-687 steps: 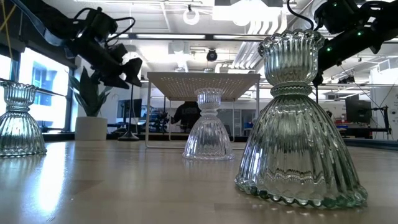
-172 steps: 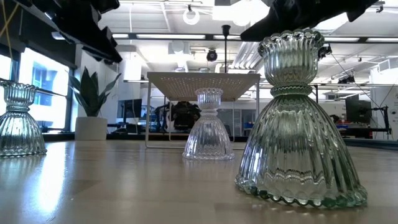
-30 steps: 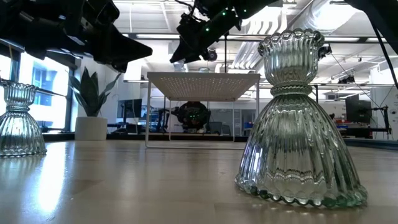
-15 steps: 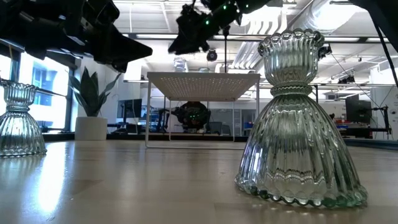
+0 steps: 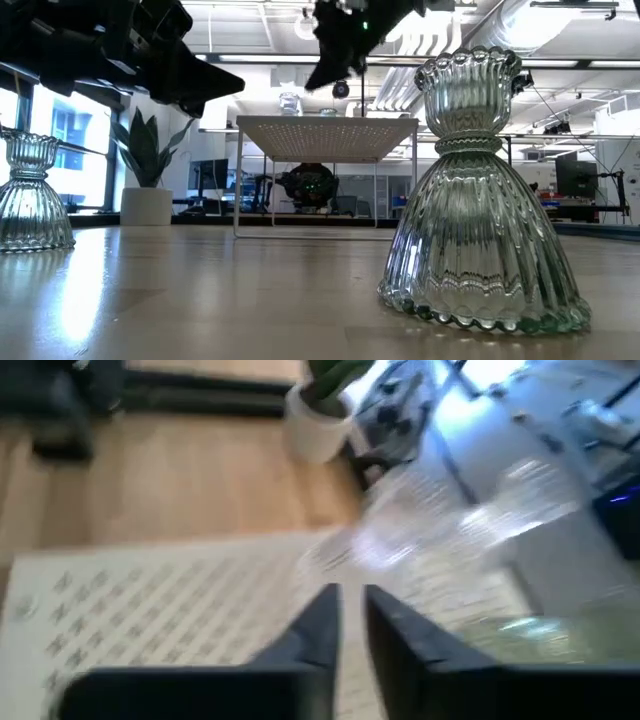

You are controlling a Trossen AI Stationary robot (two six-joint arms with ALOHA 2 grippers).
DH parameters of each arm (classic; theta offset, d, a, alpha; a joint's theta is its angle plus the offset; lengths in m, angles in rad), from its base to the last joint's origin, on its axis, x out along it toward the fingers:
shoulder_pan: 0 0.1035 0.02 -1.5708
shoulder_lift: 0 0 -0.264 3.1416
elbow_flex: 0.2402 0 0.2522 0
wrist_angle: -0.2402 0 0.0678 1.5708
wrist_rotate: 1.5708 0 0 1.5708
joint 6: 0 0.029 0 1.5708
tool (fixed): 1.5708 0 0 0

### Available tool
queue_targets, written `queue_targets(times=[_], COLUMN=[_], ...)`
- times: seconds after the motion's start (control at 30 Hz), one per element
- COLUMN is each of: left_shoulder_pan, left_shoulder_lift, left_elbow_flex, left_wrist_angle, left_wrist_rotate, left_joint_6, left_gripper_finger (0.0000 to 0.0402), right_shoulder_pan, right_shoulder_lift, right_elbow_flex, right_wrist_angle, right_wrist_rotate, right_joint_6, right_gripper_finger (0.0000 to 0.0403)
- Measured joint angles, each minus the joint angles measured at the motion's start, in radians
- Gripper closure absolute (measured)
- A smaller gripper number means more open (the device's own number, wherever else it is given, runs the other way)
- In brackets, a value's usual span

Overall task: Pick & Place candle stick holders
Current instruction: Put the left transparent candle holder on the shelf aligned with the transparent candle holder

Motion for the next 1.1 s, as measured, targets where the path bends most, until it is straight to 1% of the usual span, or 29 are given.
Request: queue_targets(times=[0.03, 0.07, 0.13, 0.2, 0.3, 0.4, 0.47, 0.6, 0.73, 0.93, 1.1], left_shoulder_pan=[0.000, 0.000, 0.000, 0.000, 0.000, 0.000, 0.000, 0.000, 0.000, 0.000, 0.000], left_shoulder_lift=[0.000, 0.000, 0.000, 0.000, 0.000, 0.000, 0.000, 0.000, 0.000, 0.000, 0.000], left_elbow_flex=[0.000, 0.000, 0.000, 0.000, 0.000, 0.000, 0.000, 0.000, 0.000, 0.000, 0.000], left_wrist_angle=[0.000, 0.000, 0.000, 0.000, 0.001, 0.001, 0.005, 0.006, 0.009, 0.010, 0.009], left_wrist_rotate=[0.000, 0.000, 0.000, 0.000, -0.002, -0.002, -0.002, -0.002, -0.002, -0.001, -0.001], left_joint_6=[0.000, 0.000, 0.000, 0.000, 0.000, -0.001, -0.001, -0.002, -0.002, -0.003, -0.003], left_gripper_finger=[0.0399, 0.0399, 0.0399, 0.0399, 0.0399, 0.0399, 0.0399, 0.0399, 0.0399, 0.0399, 0.0399], right_shoulder_pan=[0.000, -0.002, -0.009, -0.017, -0.030, -0.038, -0.038, -0.045, -0.066, -0.072, -0.084], right_shoulder_lift=[0.000, 0.001, 0.012, 0.018, 0.027, 0.026, 0.026, 0.033, 0.050, 0.051, 0.051], right_elbow_flex=[-0.039, -0.074, -0.132, -0.170, -0.196, -0.196, -0.195, -0.195, -0.195, -0.195, -0.195], right_wrist_angle=[0.034, 0.067, 0.152, 0.202, 0.256, 0.280, 0.296, 0.325, 0.335, 0.367, 0.380], right_wrist_rotate=[-0.021, -0.043, -0.061, -0.064, -0.079, -0.112, -0.121, -0.132, -0.171, -0.174, -0.197], right_joint_6=[0.007, 0.019, 0.049, 0.061, 0.074, 0.075, 0.075, 0.076, 0.098, 0.101, 0.102], right_gripper_finger=[0.0387, 0.0392, 0.0381, 0.0372, 0.0376, 0.0394, 0.0400, 0.0395, 0.0401, 0.0399, 0.0402])
